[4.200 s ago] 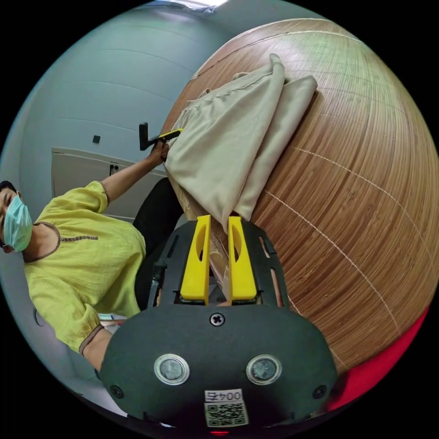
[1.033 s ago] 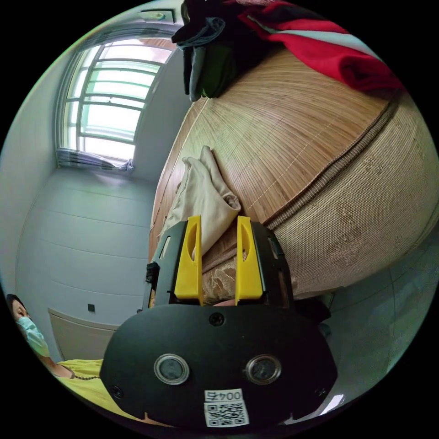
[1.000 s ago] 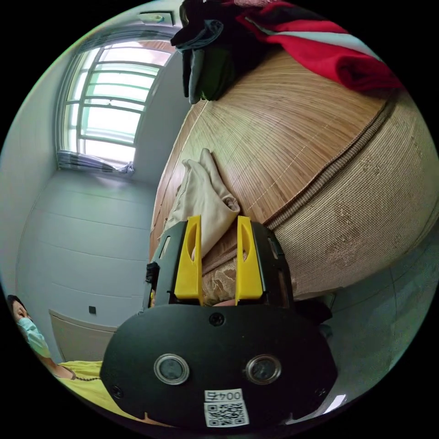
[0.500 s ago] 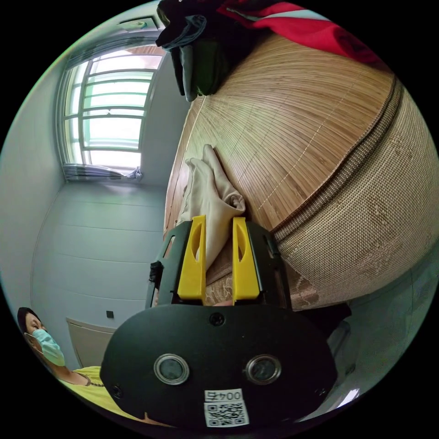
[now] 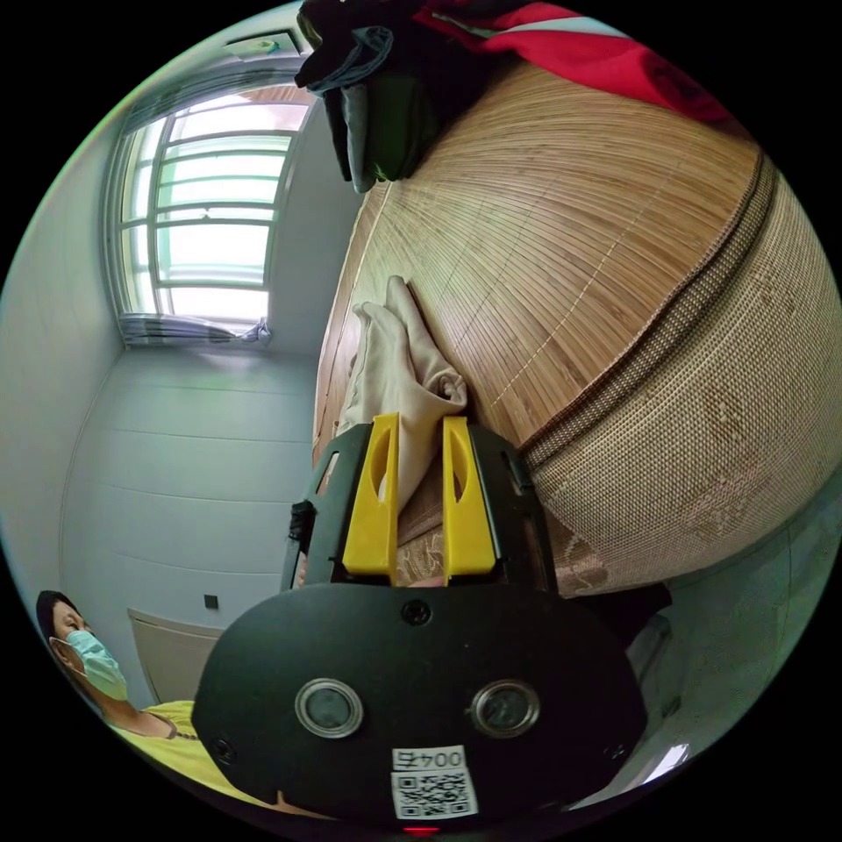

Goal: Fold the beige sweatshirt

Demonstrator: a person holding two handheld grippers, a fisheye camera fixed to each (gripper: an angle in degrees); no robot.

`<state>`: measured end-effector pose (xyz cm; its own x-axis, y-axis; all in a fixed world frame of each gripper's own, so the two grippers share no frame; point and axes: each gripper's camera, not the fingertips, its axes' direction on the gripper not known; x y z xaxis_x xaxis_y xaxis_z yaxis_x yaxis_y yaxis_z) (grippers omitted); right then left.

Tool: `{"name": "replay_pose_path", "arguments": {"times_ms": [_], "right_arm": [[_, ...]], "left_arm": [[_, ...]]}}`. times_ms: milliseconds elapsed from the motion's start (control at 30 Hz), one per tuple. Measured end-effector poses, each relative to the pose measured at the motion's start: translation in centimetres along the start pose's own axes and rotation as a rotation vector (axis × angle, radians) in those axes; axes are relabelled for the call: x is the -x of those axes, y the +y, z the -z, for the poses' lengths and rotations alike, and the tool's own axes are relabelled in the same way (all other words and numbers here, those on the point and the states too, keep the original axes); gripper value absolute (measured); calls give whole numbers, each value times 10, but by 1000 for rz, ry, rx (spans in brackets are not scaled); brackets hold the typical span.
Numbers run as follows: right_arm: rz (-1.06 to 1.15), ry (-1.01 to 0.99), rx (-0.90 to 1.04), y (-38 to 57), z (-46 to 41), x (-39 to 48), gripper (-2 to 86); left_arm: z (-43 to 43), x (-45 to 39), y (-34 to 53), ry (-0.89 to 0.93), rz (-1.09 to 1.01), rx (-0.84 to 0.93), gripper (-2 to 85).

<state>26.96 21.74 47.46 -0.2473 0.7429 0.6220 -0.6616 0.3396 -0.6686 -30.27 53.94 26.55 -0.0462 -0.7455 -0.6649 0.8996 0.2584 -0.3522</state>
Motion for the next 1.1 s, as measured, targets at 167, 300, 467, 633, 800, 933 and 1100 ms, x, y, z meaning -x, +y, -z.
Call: {"name": "replay_pose_path", "arguments": {"times_ms": [167, 300, 467, 633, 800, 933, 1100], "right_arm": [[-4, -10, -6, -2, -5, -1, 82], [-1, -13, -4, -4, -9, -1, 82], [-5, 3, 3, -9, -17, 1, 73], [1, 108, 10, -12, -23, 16, 36], [84, 157, -7, -1, -4, 48, 14], [75, 214, 67, 15, -9, 24, 14], [14, 117, 73, 14, -11, 7, 37]], "left_arm": [[-6, -7, 8, 32, 10, 15, 118], [-10, -17, 18, 42, 26, -12, 116], [-15, -31, 22, 20, 46, -30, 85], [-20, -78, 16, -162, -19, -25, 39], [-10, -124, -2, -274, -112, 38, 28], [-25, -134, -3, -390, -203, 149, 25], [-33, -158, -4, -375, -235, 198, 27]]}}
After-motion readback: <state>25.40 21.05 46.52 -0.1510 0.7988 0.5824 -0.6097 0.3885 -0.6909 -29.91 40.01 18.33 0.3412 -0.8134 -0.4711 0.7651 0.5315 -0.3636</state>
